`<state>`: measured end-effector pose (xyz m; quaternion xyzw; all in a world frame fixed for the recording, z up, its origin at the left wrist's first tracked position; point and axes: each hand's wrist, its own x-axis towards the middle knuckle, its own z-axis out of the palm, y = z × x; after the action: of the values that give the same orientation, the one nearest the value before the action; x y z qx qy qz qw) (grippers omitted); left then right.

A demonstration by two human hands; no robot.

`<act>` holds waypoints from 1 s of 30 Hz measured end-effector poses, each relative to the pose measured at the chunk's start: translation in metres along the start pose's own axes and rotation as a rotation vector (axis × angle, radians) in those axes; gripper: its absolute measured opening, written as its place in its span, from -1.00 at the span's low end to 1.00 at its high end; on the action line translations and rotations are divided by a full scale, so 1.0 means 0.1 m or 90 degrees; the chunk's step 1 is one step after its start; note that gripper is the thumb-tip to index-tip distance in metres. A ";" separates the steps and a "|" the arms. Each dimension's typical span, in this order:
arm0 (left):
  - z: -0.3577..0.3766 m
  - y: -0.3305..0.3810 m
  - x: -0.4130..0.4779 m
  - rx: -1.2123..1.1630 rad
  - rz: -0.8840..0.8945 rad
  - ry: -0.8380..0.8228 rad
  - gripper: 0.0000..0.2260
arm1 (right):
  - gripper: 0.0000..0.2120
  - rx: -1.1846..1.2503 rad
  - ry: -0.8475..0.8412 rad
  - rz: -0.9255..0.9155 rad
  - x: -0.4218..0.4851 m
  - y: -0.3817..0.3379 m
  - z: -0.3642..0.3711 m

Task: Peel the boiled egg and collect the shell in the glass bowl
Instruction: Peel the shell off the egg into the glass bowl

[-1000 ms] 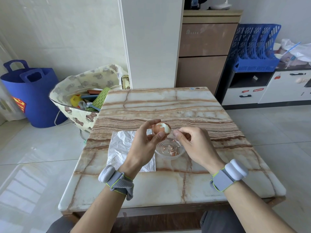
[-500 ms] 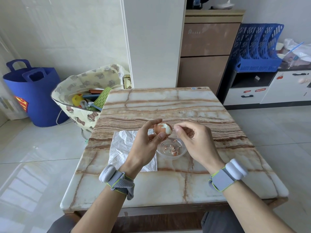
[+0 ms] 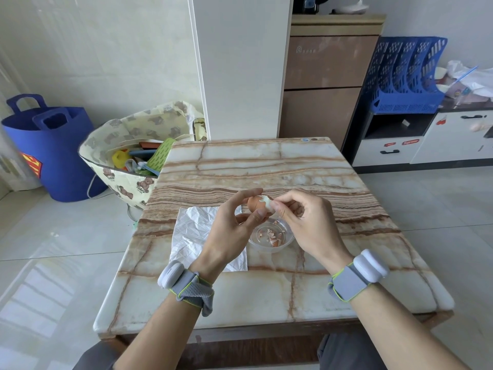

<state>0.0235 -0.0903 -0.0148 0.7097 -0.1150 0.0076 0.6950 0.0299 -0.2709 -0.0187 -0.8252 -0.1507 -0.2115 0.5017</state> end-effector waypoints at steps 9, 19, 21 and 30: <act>0.03 0.01 -0.02 0.033 -0.013 0.041 -0.52 | -0.88 -0.124 0.027 -0.081 -0.02 -0.02 0.02; 0.04 0.00 -0.01 0.077 -0.005 0.074 -0.57 | -0.86 -0.106 0.038 -0.070 -0.01 -0.04 0.04; 0.04 0.00 -0.02 0.077 -0.005 0.074 -0.57 | -0.87 -0.104 0.041 -0.063 -0.01 -0.04 0.05; 0.02 -0.01 -0.02 0.067 -0.005 0.070 -0.58 | -0.89 -0.096 0.045 -0.032 -0.01 -0.07 0.04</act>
<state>0.0212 -0.0924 -0.0160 0.7443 -0.0733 0.0496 0.6620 0.0268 -0.2642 -0.0156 -0.8485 -0.1370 -0.2638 0.4378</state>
